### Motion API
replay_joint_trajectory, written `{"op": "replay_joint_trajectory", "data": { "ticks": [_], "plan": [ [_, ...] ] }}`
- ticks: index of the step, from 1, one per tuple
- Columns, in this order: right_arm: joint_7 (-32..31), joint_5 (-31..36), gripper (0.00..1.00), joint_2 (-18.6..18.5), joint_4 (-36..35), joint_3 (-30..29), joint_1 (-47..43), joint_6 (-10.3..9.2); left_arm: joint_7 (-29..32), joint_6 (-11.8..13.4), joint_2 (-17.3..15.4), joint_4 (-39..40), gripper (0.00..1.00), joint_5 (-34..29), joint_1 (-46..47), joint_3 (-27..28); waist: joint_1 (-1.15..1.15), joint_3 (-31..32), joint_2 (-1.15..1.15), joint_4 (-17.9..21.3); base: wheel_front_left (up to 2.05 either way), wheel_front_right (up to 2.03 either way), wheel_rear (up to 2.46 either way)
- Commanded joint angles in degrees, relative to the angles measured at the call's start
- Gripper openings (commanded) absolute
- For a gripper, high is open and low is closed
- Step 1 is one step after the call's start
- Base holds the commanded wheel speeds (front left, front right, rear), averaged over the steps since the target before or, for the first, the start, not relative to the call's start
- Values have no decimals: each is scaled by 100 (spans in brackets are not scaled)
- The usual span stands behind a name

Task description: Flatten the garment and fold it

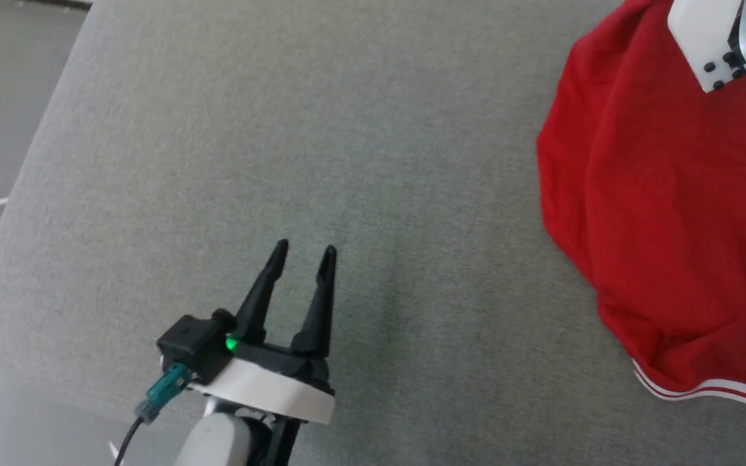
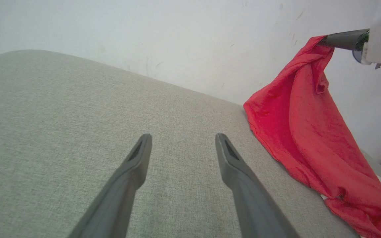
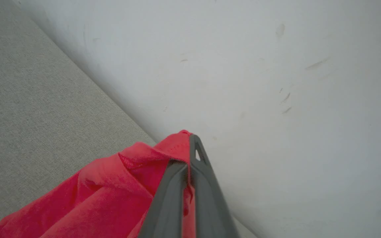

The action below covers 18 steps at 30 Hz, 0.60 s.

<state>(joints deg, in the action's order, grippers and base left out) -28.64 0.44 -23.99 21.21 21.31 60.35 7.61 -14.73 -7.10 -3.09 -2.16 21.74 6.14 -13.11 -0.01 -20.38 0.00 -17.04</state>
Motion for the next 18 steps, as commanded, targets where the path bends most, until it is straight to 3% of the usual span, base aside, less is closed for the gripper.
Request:
{"op": "replay_joint_trajectory", "data": {
  "ticks": [1, 5, 6, 7, 12, 18],
  "plan": [
    [131, 130, 0, 35, 355, 68, 97, -12, -27, -38, 19, -43, 100, 50, 159, -99, 1, -371, 0, -353, 0, 0, 0],
    [481, 349, 0, 148, 1059, -82, 154, -12, -27, -38, 20, -78, 100, 120, 362, -252, 1, -562, 0, -493, 0, 0, 0],
    [557, 404, 40, 193, 1205, -152, 159, -12, -27, -38, 20, -81, 100, 129, 405, -271, 1, -601, 0, -497, 0, 0, 0],
    [638, 475, 100, 231, 1331, -220, 164, -12, -27, -38, 20, -88, 100, 135, 444, -286, 1, -623, 0, -493, 0, 0, 0],
    [936, 605, 100, 461, 1743, -441, 187, -12, -27, -38, 21, -126, 100, 116, 520, -244, 1, -575, 0, -330, 0, 0, 0],
    [1404, 410, 100, 720, 1620, -973, -97, -12, -27, -38, -8, -127, 100, -15, 321, -29, 1, -142, 0, 17, 0, 0, 0]
  ]
}}
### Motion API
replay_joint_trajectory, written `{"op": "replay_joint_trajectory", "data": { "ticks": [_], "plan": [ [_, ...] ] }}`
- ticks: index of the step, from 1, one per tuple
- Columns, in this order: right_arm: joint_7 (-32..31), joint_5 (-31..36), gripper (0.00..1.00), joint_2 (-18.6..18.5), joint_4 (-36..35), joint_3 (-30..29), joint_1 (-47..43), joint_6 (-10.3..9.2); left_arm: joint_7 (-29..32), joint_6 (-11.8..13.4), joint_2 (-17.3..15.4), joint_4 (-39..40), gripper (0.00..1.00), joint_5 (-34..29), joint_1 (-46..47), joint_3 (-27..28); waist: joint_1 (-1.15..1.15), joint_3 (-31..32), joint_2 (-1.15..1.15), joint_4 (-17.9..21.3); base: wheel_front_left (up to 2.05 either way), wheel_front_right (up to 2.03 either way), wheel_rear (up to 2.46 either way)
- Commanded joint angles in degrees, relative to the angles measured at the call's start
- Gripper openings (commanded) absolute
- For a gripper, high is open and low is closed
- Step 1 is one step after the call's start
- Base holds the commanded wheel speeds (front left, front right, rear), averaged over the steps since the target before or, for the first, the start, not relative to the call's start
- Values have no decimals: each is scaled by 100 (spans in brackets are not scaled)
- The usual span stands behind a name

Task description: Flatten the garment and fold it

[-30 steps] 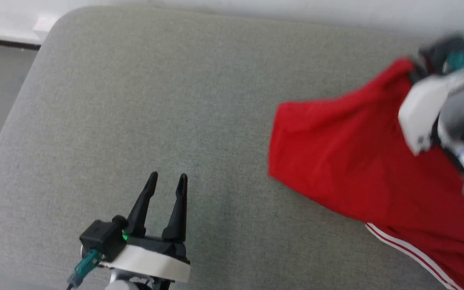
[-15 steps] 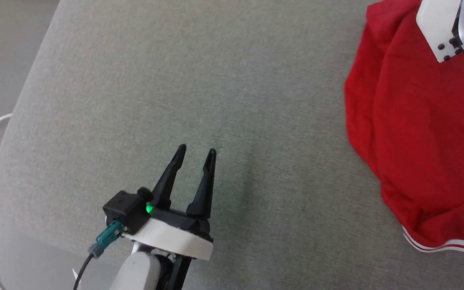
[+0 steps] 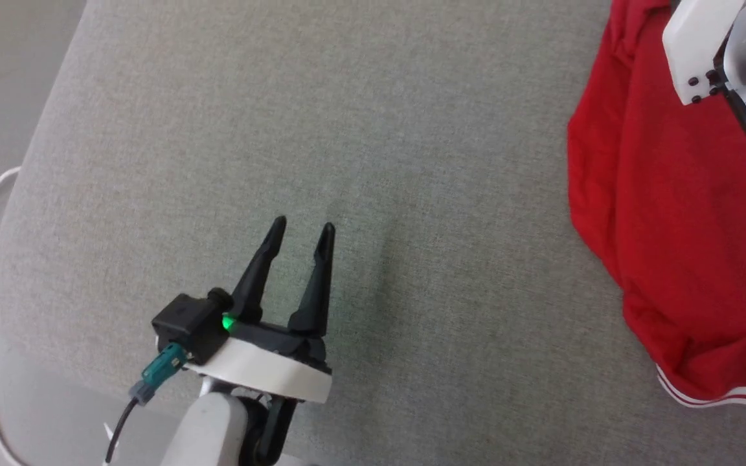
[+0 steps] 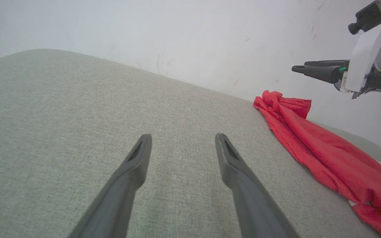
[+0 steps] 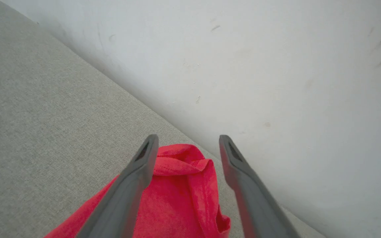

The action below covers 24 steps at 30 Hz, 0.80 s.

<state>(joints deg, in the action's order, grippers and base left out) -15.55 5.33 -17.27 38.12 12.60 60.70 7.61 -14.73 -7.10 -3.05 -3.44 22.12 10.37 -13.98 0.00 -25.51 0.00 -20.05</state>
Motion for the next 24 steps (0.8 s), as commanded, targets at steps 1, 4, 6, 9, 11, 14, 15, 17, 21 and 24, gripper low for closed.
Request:
{"op": "replay_joint_trajectory", "data": {
  "ticks": [1, 4, 6, 9, 11, 14, 15, 17, 21, 24],
  "plan": [
    [166, -132, 100, 82, -158, -204, -247, -12, -27, -38, -27, 12, 100, -77, -157, 102, 0, 464, 0, 380, 0, 0, 0],
    [307, -292, 100, 132, -530, -495, -741, -12, -27, -38, -77, 39, 100, -145, -345, 237, 0, 758, 0, 560, 0, 0, 0],
    [366, -385, 100, 135, -874, -669, -1178, -12, -27, -38, -108, 56, 100, -189, -490, 324, 0, 951, 0, 668, 0, 0, 0],
    [482, -499, 100, 225, -1626, -1126, -2006, -12, -27, -38, -123, 101, 100, -253, -709, 427, 0, 1199, 0, 793, 0, 0, 0],
    [630, -475, 100, 379, -2299, -1493, -2674, -12, -27, -38, -122, 147, 100, -284, -857, 486, 0, 1319, 0, 867, 0, 0, 0],
    [862, -351, 100, 844, -3352, -2044, -3796, -12, -27, -34, -118, 234, 100, -318, -1094, 603, 0, 1484, 0, 1005, 0, 0, 0],
    [931, -272, 100, 1008, -3674, -2169, -4178, -12, -27, -28, -117, 270, 100, -330, -1173, 647, 0, 1533, 0, 1058, 0, 0, 0],
    [999, -233, 100, 1159, -3963, -2277, -4548, -12, -27, -25, -114, 306, 100, -341, -1256, 691, 0, 1580, 0, 1114, 0, 0, 0],
    [1322, -212, 100, 1424, -4802, -2518, -5802, -12, -27, -14, -105, 425, 100, -393, -1575, 809, 0, 1704, 0, 1318, 0, 0, 0],
    [1631, -741, 100, 1435, -4954, -2637, -6455, -12, -27, -11, -94, 489, 100, -417, -1755, 881, 0, 1773, 0, 1434, 0, 0, 0]
  ]
}}
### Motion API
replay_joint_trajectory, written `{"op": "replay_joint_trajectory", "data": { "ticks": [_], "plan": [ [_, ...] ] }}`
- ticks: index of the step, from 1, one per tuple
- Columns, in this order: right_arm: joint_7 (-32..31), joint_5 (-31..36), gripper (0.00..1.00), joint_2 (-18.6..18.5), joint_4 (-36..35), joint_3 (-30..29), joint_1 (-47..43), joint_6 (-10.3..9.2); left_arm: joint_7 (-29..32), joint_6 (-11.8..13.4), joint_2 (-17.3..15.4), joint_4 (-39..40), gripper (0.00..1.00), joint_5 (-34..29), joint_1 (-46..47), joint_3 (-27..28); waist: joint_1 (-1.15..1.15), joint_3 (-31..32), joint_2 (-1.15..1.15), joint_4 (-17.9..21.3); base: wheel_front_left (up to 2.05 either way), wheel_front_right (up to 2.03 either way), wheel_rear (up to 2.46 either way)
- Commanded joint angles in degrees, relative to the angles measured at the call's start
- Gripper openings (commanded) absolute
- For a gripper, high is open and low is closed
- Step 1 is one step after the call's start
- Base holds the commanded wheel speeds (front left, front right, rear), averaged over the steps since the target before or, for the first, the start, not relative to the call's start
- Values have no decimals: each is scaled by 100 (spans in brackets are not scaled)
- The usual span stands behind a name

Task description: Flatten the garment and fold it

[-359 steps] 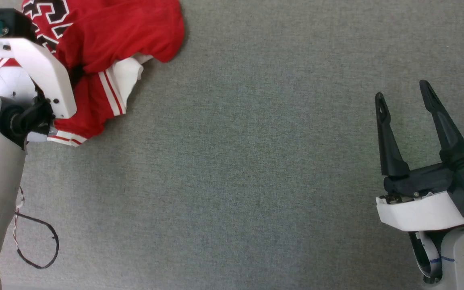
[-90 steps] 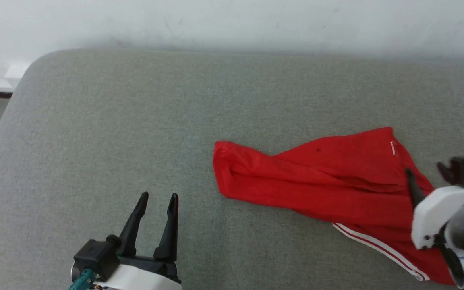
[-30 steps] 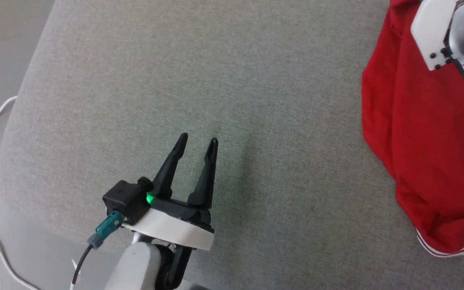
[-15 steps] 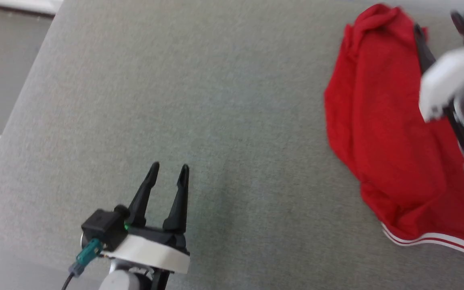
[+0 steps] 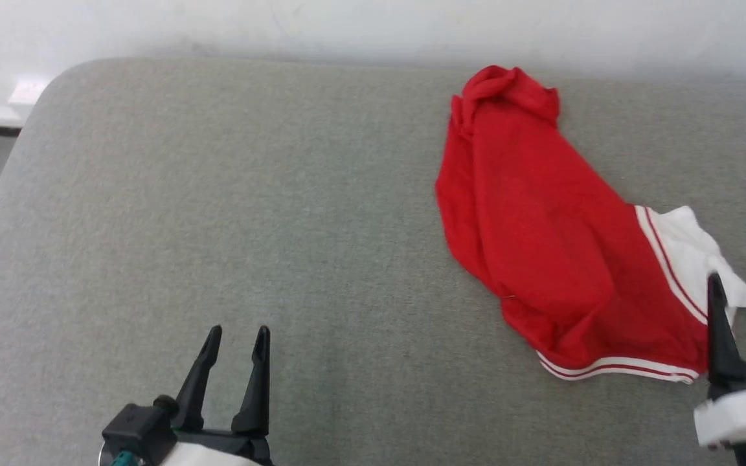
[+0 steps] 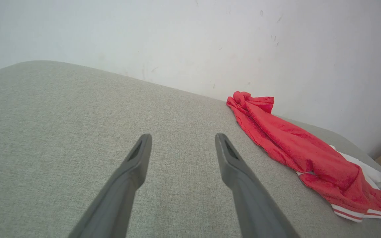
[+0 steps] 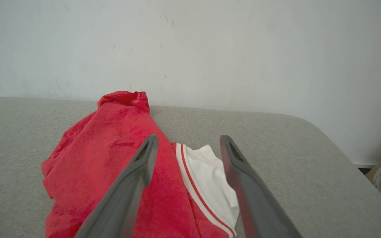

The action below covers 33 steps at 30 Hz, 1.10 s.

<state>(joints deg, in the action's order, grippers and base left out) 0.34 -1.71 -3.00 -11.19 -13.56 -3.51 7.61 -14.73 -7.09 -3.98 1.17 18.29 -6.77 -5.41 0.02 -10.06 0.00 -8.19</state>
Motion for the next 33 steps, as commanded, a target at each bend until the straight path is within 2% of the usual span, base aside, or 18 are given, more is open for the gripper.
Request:
{"op": "replay_joint_trajectory", "data": {
  "ticks": [1, 5, 12, 14, 18, 22, 28, 33],
  "plan": [
    [168, -159, 100, 9, -4, -57, -183, -12, -27, -12, 4, 42, 100, -40, -91, 40, -2, 253, 0, 281, 0, 0, 0],
    [516, -534, 100, 11, 158, -81, -580, -12, -27, -3, 26, 64, 100, -50, -253, 69, -2, 337, 0, 410, 0, 0, 0],
    [707, -576, 100, 12, 246, -140, -527, -12, 115, -12, -43, 102, 100, -113, 154, -133, -2, 316, 0, 534, 0, 0, 0],
    [719, -572, 100, 12, 225, -194, -455, -12, 353, -18, -137, 137, 100, -185, 536, -308, -2, 235, 0, 536, 0, 0, 0],
    [729, -558, 100, 12, 201, -264, -332, -12, 1201, -33, -332, -42, 100, -229, 1529, -905, -2, -3, 0, 555, 0, 0, 0],
    [726, -563, 100, 12, 181, -258, -211, -12, 2009, -37, -393, -449, 100, -148, 2604, -1433, -2, -302, 0, 618, 0, 0, 0],
    [728, -548, 100, 12, 159, -216, 5, -12, 2813, -38, -261, -1256, 100, 34, 3861, -1981, -2, -767, 0, 746, 0, 0, 0],
    [743, -536, 100, 12, 187, -149, 156, -12, 3294, -38, -166, -2039, 100, 41, 4430, -2287, -2, -983, 0, 872, 0, 0, 0]
  ]
}}
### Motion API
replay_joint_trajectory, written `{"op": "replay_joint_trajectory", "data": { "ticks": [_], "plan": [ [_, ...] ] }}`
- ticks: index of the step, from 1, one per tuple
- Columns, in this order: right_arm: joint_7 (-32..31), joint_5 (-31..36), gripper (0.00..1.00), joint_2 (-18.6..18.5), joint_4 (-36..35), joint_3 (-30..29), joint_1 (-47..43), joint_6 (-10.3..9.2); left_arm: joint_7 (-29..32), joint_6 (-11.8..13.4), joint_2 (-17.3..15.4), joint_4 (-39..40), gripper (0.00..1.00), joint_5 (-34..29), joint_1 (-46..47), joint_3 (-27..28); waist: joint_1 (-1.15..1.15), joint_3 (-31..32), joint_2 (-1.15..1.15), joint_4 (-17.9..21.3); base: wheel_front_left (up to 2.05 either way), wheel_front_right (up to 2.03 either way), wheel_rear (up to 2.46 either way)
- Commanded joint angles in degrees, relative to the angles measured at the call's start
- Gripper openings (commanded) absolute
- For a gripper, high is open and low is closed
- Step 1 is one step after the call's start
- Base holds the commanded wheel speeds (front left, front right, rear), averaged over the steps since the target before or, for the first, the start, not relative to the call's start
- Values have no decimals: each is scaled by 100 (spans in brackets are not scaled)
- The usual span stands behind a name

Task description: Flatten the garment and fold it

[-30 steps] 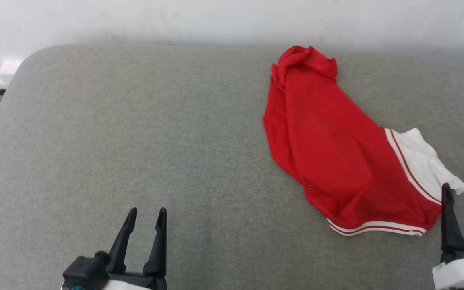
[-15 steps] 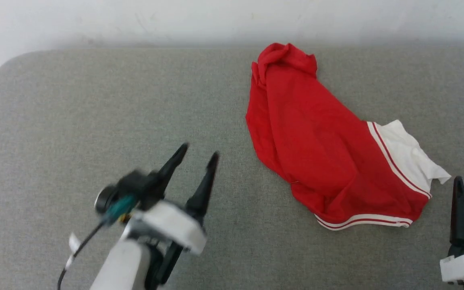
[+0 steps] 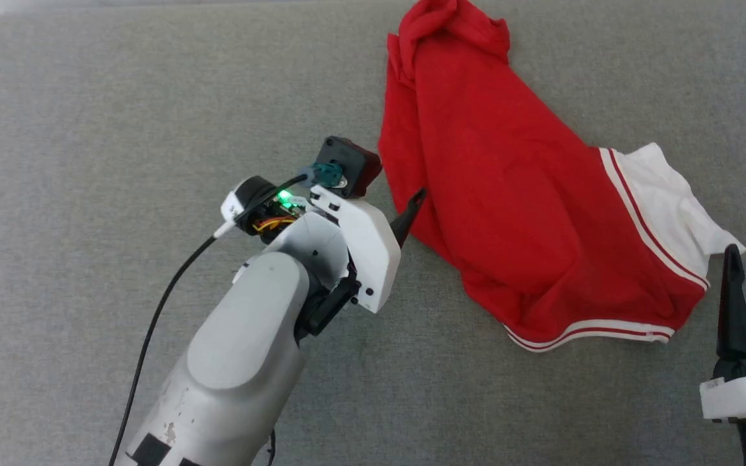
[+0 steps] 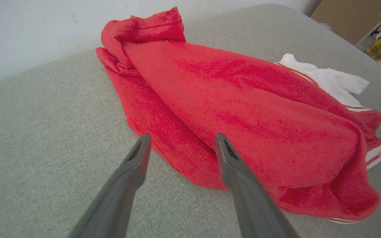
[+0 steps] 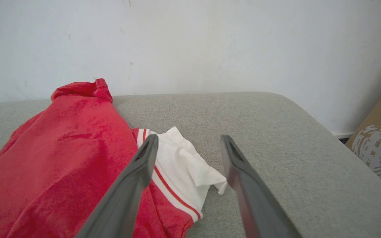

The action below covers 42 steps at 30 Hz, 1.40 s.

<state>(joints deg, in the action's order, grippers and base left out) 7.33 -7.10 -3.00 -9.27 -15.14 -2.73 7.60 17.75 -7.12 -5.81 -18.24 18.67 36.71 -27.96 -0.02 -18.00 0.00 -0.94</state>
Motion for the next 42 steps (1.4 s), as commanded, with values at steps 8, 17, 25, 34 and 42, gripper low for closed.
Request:
{"op": "replay_joint_trajectory", "data": {
  "ticks": [8, 17, 25, 34, 42],
  "plan": [
    [65, -36, 100, 12, 82, 72, 142, -11, 505, 80, 138, -997, 100, 55, 356, -219, 2, -297, 0, 350, 0, 0, 0],
    [118, -78, 100, 13, 175, 67, 161, -11, 611, 84, 182, -1571, 0, 99, 245, -466, 2, -322, 0, 406, 0, 0, 0],
    [143, -122, 100, 13, 276, -40, 125, -11, 76, 158, -35, -1155, 0, 477, 237, 28, 2, 8, 0, 196, 0, 0, 0],
    [117, -195, 100, 13, 135, -121, 47, -11, 890, 392, -1664, 783, 0, 613, 734, 1058, 2, -103, 0, 116, 0, 0, 0],
    [121, -209, 100, 13, 108, -31, 257, -11, 1273, 539, -2025, 686, 0, 736, 788, 1337, 2, -642, 0, 251, 0, 0, 0]
  ]
}}
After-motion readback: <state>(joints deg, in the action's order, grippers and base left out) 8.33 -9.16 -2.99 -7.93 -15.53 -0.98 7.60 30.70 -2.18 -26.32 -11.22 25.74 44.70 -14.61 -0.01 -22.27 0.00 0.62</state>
